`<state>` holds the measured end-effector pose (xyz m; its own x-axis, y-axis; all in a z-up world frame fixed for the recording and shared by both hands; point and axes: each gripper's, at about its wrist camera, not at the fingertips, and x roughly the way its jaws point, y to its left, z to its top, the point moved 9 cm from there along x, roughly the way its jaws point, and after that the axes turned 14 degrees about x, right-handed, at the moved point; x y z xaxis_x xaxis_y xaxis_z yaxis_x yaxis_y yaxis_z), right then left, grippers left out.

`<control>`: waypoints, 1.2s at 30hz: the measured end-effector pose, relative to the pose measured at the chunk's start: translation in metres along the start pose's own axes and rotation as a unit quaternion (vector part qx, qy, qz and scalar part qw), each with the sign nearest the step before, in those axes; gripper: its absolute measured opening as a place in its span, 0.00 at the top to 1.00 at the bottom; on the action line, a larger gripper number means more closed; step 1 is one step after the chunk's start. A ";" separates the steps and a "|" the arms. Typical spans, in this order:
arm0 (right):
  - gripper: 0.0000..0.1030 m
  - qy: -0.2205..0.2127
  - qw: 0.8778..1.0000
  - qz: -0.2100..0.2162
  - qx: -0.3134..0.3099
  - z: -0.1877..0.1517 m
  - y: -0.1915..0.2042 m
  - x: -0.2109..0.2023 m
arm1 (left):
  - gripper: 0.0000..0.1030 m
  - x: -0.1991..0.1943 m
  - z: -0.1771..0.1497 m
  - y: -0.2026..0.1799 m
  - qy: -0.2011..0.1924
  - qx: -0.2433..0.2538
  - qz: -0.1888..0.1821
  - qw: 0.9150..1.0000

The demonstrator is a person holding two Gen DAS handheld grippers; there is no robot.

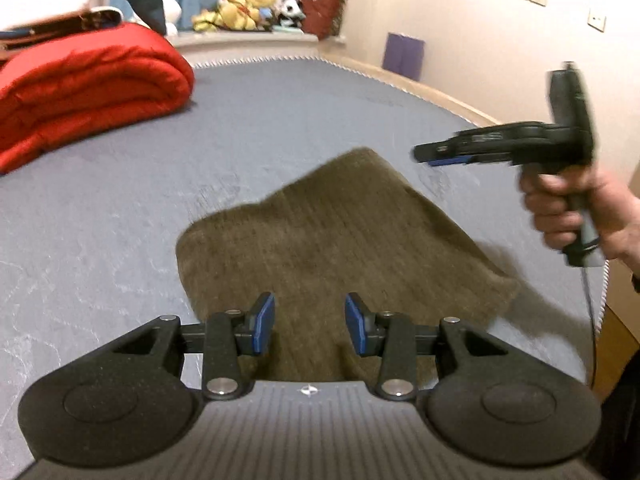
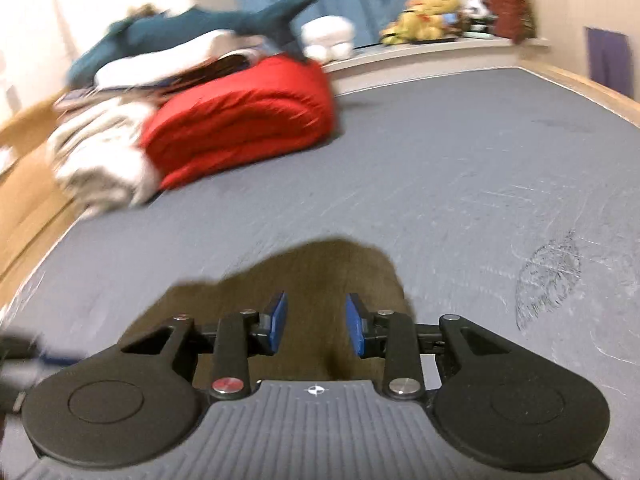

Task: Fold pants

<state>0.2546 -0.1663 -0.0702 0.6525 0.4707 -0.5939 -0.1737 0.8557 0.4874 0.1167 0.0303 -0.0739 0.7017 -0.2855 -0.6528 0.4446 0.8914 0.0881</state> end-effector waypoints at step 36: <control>0.37 0.160 0.968 -0.046 -0.188 -0.113 -0.006 -0.045 | 0.52 -0.001 -0.052 -0.030 0.113 0.055 0.016 0.992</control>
<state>0.1435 -0.1685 -0.1188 0.4261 0.3806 -0.8208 -0.4218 0.8861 0.1919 0.0737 0.0221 -0.1156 0.5794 -0.1598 -0.7992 0.4899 0.8519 0.1848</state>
